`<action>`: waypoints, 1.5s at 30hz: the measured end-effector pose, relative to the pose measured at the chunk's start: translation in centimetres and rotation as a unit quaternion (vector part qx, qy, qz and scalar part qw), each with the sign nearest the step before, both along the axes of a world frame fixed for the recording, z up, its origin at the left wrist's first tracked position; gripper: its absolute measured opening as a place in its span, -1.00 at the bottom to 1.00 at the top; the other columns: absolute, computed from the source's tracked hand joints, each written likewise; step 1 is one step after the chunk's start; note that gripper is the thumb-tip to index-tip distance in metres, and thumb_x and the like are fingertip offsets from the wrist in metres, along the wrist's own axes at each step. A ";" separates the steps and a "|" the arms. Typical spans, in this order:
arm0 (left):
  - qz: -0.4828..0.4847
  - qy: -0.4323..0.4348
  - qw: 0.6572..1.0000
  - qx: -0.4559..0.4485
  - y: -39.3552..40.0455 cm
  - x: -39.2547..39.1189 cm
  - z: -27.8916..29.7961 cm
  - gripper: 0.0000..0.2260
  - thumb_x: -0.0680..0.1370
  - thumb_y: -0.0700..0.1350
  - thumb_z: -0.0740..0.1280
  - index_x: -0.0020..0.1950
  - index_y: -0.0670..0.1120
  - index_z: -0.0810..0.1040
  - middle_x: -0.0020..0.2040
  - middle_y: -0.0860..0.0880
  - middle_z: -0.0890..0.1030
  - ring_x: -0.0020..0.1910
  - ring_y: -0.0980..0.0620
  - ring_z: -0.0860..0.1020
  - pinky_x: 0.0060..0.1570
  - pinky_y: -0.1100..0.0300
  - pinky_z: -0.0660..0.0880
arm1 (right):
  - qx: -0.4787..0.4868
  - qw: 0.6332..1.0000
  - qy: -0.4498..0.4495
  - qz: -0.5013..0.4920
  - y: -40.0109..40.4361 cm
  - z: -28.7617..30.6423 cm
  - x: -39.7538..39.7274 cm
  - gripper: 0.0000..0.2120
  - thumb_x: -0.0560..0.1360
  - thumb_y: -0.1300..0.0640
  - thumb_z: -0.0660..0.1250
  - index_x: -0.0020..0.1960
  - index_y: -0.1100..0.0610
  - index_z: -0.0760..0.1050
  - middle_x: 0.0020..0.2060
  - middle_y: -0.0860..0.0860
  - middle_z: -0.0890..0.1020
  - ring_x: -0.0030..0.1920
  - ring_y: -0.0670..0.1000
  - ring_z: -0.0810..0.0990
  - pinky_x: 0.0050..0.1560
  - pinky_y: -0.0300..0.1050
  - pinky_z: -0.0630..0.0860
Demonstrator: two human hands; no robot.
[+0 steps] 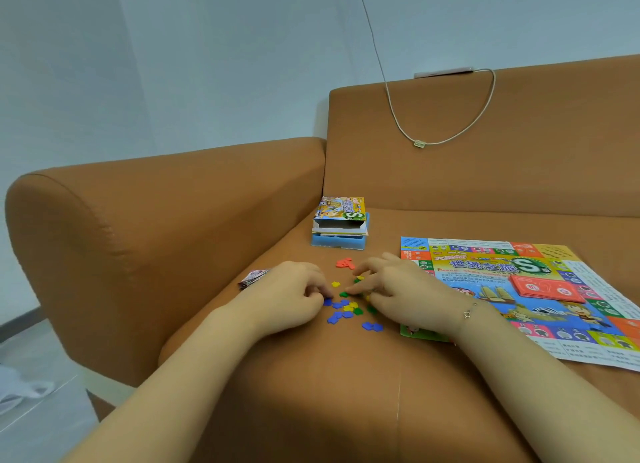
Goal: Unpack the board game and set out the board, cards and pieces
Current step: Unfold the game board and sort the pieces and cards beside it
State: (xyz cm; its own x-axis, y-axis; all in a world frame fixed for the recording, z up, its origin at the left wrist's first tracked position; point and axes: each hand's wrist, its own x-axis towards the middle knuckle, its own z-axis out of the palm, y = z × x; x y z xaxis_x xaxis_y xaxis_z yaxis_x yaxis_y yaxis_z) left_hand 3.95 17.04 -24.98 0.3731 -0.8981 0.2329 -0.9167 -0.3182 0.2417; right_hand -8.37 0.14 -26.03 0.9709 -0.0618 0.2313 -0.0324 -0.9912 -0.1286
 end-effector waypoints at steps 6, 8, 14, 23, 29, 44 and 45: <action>-0.020 0.033 0.999 -0.035 0.2 -0.2 -0.4 -0.61 0.48 -0.26 0.19 0.18 0.09 0.59 -0.04 0.17 0.55 -0.11 0.20 0.49 -0.15 0.48 0.34 | 0.058 0.997 -0.048 0.011 0.0 0.3 -0.9 -0.57 0.47 0.26 0.16 0.17 -0.12 0.60 0.27 -0.12 0.46 0.22 -0.08 0.34 0.27 -0.07 0.31; -0.031 0.059 0.997 -0.028 0.0 -0.5 -0.6 -0.56 0.48 -0.25 0.17 0.24 0.15 0.55 -0.04 0.16 0.51 -0.16 0.24 0.46 -0.11 0.42 0.36 | 0.076 0.995 -0.058 0.014 -0.2 0.5 -1.3 -0.59 0.45 0.28 0.17 0.09 -0.10 0.64 0.22 -0.14 0.49 0.16 -0.11 0.35 0.22 -0.14 0.32; -0.026 0.030 0.999 0.027 -0.2 -0.6 -0.6 -0.61 0.51 -0.20 0.17 0.23 0.14 0.57 0.01 0.10 0.41 -0.16 0.23 0.41 -0.08 0.31 0.34 | 0.084 0.994 -0.063 -0.018 -0.4 0.9 -1.6 -0.64 0.45 0.27 0.19 0.06 -0.01 0.66 0.13 -0.13 0.54 0.17 -0.08 0.39 0.19 -0.16 0.34; -0.013 0.042 0.999 0.007 1.2 -0.9 -0.2 -0.65 0.51 -0.24 0.17 0.11 0.07 0.64 0.03 0.16 0.50 -0.10 0.20 0.49 -0.06 0.39 0.39 | 0.123 0.990 -0.010 0.065 0.5 0.7 -1.5 -0.60 0.42 0.23 0.19 0.07 -0.13 0.65 0.17 -0.15 0.53 0.19 -0.15 0.36 0.25 -0.24 0.29; -0.021 0.065 0.998 0.008 2.0 -1.6 -0.4 -0.65 0.51 -0.24 0.17 0.11 0.09 0.64 0.02 0.19 0.49 -0.06 0.15 0.52 0.02 0.29 0.46 | 0.088 0.995 -0.025 0.039 0.1 0.3 -1.3 -0.62 0.45 0.25 0.22 0.09 -0.11 0.64 0.15 -0.17 0.54 0.17 -0.12 0.37 0.23 -0.19 0.33; -0.058 0.097 0.994 -0.007 2.9 -2.0 -0.5 -0.75 0.53 -0.10 0.37 0.20 0.07 0.59 0.08 0.12 0.52 -0.03 0.18 0.53 0.05 0.40 0.46 | 0.135 0.990 -0.029 0.042 0.5 0.6 -1.5 -0.55 0.41 0.34 0.20 0.07 -0.08 0.66 0.18 -0.15 0.53 0.22 -0.11 0.36 0.30 -0.14 0.31; -0.059 0.104 0.993 -0.010 2.9 -2.0 -0.5 -0.76 0.52 -0.10 0.38 0.18 0.06 0.60 0.08 0.11 0.53 -0.05 0.19 0.53 0.04 0.40 0.46 | 0.149 0.987 -0.038 0.051 0.7 0.7 -1.5 -0.55 0.41 0.36 0.20 0.06 -0.06 0.66 0.19 -0.14 0.53 0.23 -0.14 0.35 0.32 -0.16 0.30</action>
